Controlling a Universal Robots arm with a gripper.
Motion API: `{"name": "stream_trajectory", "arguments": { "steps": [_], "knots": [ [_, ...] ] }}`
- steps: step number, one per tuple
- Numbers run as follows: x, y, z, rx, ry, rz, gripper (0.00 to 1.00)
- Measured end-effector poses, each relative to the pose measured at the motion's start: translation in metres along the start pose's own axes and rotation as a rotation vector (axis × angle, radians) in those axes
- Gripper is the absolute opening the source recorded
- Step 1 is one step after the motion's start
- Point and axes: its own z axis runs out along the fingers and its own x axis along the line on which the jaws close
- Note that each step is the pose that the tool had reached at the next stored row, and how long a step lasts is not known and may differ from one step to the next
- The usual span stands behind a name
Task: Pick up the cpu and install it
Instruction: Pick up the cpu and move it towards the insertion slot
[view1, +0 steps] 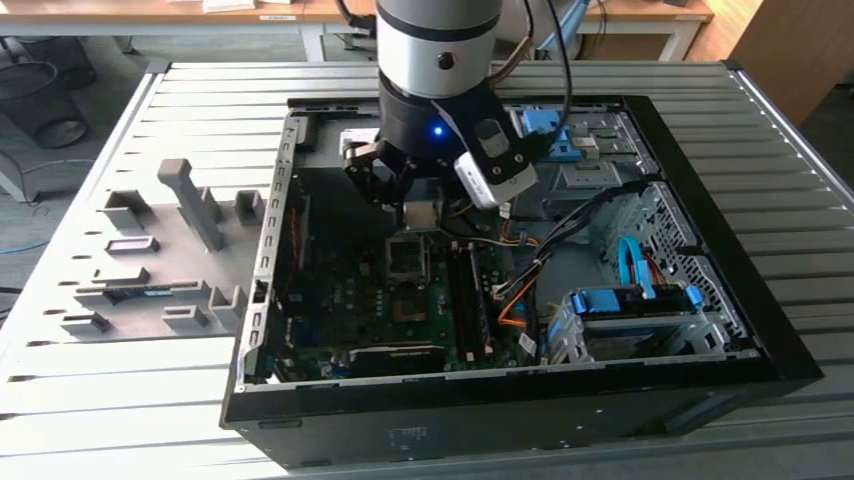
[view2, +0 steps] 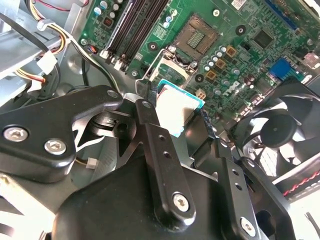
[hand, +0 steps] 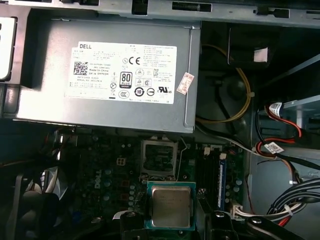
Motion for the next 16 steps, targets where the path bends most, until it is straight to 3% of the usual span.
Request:
{"name": "stream_trajectory", "arguments": {
  "steps": [16],
  "knots": [
    [-0.005,-0.0075,0.0164,0.0,0.0001,0.0,0.47]
  ]
}}
